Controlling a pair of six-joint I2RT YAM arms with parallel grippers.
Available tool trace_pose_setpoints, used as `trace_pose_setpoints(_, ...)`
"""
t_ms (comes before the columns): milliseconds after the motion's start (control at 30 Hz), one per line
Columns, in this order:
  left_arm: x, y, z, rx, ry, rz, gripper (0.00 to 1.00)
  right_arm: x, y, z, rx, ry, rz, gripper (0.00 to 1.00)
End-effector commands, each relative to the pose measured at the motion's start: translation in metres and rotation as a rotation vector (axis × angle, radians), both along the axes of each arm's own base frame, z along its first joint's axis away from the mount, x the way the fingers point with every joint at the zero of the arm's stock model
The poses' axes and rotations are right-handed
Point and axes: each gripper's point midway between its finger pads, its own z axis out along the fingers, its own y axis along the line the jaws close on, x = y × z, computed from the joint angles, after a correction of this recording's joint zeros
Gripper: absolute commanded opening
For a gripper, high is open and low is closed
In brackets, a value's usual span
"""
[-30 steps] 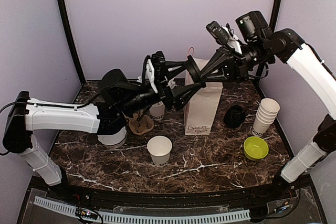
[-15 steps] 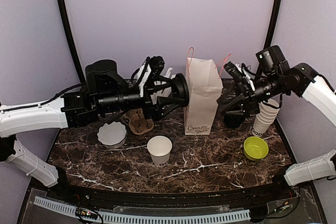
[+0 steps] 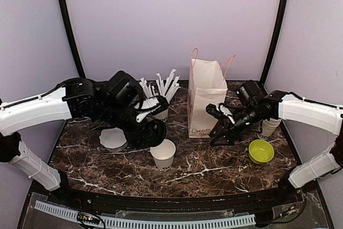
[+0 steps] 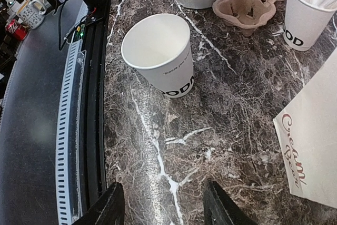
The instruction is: Pack the takeout coffee
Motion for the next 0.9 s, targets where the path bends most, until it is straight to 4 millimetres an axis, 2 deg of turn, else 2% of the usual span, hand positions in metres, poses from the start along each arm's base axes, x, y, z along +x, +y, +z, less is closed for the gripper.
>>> trace_pose_setpoints(0, -0.004, 0.027, -0.028, 0.191, 0.057, 0.054, 0.71, 0.005, 0.010, -0.014, 0.011, -0.026, 0.039, 0.50)
trace_pose_setpoints(233, 0.004, 0.018, -0.039, 0.246, 0.069, 0.049, 0.70, 0.000, 0.013, -0.027, -0.017, 0.002, 0.059, 0.50)
trace_pose_setpoints(367, 0.005, 0.011, -0.053, 0.282, 0.097, 0.031, 0.70, -0.001, 0.013, -0.031, -0.038, -0.006, 0.064, 0.50)
trace_pose_setpoints(733, 0.007, -0.005, -0.061, 0.300, 0.121, -0.013, 0.71, -0.003, 0.012, -0.034, -0.051, -0.014, 0.078, 0.50)
trace_pose_setpoints(867, 0.008, -0.006, -0.067, 0.333, 0.133, -0.022, 0.71, -0.004, 0.012, -0.034, -0.052, -0.011, 0.082, 0.50)
